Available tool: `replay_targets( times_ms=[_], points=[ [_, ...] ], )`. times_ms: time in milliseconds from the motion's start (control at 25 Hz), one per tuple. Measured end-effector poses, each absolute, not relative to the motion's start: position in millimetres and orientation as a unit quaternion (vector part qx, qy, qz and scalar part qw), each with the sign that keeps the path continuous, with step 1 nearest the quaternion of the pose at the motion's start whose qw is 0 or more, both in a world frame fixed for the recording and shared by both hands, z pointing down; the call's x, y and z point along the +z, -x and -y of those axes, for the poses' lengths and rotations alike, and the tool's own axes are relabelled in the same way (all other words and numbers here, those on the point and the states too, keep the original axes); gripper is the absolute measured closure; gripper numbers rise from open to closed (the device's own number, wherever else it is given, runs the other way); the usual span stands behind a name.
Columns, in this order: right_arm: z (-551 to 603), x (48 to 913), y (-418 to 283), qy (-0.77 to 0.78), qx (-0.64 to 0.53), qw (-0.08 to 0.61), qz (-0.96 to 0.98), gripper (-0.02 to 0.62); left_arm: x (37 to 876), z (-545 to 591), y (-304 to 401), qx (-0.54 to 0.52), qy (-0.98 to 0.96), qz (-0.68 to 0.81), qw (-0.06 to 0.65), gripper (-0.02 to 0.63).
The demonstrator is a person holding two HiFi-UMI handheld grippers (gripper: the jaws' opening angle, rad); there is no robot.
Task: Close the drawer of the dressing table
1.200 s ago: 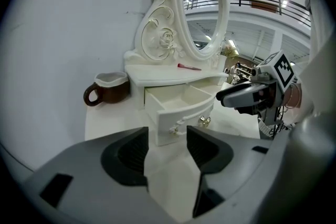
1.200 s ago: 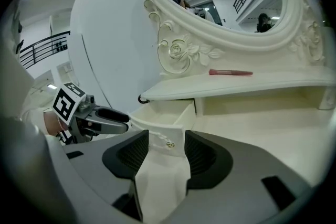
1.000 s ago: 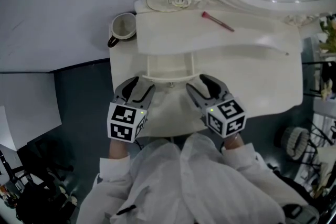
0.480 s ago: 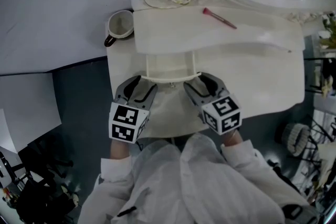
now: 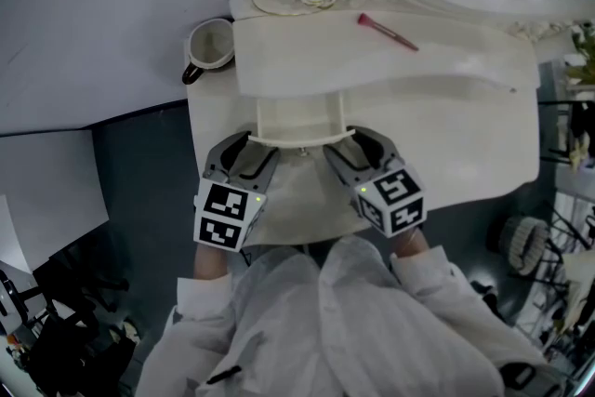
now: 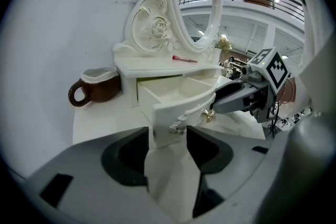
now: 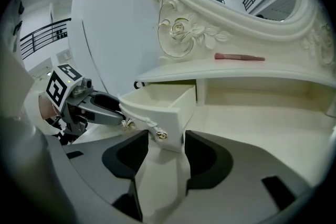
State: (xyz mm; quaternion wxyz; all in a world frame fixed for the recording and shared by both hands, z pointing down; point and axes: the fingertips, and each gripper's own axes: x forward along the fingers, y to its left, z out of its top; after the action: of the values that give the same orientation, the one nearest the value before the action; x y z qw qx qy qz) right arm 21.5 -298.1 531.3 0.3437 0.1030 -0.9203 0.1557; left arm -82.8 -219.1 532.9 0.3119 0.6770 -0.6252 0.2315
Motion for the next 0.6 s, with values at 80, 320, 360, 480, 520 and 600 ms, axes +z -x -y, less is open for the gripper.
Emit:
replay_targets(
  times_ms=[80, 320, 360, 480, 520, 600],
  points=[
    [297.8, 531.4, -20.8, -0.102, 0.155, 0.343, 0.921, 0.400, 533.0, 220.8, 82.1, 0.235, -0.680, 0.622, 0.309, 0.397],
    [299.3, 531.8, -20.5, -0.100, 0.138, 0.341, 0.924, 0.401, 533.9, 223.3, 81.1, 0.241, -0.687, 0.615, 0.303, 0.399],
    [299.7, 532.3, -20.5, -0.099, 0.134, 0.343, 0.924, 0.402, 534.5, 224.0, 80.8, 0.245, -0.688, 0.614, 0.301, 0.399],
    [300.3, 534.2, -20.5, -0.095, 0.129, 0.348, 0.924, 0.402, 535.9, 225.5, 80.2, 0.250, -0.688, 0.611, 0.300, 0.399],
    [300.4, 534.4, -20.5, -0.094, 0.126, 0.349, 0.924, 0.402, 535.9, 225.6, 80.2, 0.251, -0.688, 0.612, 0.299, 0.399],
    [300.4, 534.3, -21.3, -0.094, 0.119, 0.348, 0.925, 0.402, 535.6, 225.1, 79.8, 0.251, -0.688, 0.614, 0.295, 0.399]
  ],
)
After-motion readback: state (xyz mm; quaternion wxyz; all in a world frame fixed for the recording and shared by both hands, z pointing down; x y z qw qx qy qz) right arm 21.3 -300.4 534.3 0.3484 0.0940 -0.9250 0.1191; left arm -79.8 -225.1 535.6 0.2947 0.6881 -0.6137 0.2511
